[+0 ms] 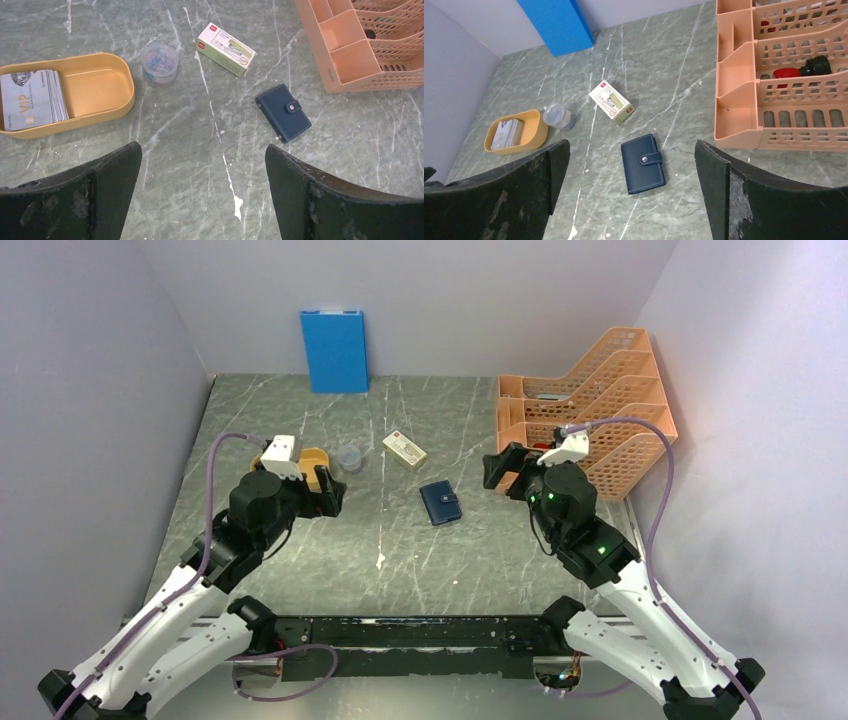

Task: Put the credit cards into the card holder
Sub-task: Move the card holder to the center of the board.

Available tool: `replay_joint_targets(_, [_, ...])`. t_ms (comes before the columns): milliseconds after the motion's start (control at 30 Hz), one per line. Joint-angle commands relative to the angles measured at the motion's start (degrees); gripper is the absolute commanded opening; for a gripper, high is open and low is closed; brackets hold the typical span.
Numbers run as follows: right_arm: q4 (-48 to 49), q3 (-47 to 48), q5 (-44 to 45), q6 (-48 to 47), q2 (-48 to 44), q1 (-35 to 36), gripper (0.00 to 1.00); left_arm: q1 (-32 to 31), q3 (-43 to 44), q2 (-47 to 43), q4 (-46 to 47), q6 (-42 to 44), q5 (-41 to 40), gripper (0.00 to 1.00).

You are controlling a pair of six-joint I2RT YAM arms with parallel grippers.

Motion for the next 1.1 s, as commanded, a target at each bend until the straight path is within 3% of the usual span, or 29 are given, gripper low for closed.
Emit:
replay_joint_targets(0, [-2.14,0.49,2.61,2.45,-0.06,-0.67,1.00,0.16,-0.42,-1.29,0.98,-0.75,-1.53,0.97])
replay_joint_targets(167, [-2.16,-0.09,-2.48,1.11,-0.05,-0.66,1.00,0.16,-0.97,0.11,-1.99,-2.70,-7.74,0.97])
replay_joint_targets(300, [-0.98,-2.18,-9.70,0.76,0.01,-0.63,1.00,0.67,3.81,8.89,-10.18,-6.57,-12.95,0.97])
replay_joint_targets(467, [0.31,-3.15,-14.39,1.63,0.98,-0.62,0.98,4.48,8.04,19.87,-11.49,-9.72,-7.49,0.94])
replay_joint_targets(700, [-1.86,-4.07,-15.43,2.00,0.32,-0.54,0.97,14.55,8.21,26.40,-8.10,-14.57,1.47,0.89])
replay_joint_targets(900, [-1.70,-6.02,-16.54,3.15,0.98,-0.54,0.95,15.45,9.88,29.76,-8.24,-15.13,0.26,0.86])
replay_joint_targets(1067, [-0.76,-7.12,-16.73,5.14,6.09,-0.57,0.90,15.45,7.65,27.18,-9.03,-14.53,-1.98,0.87])
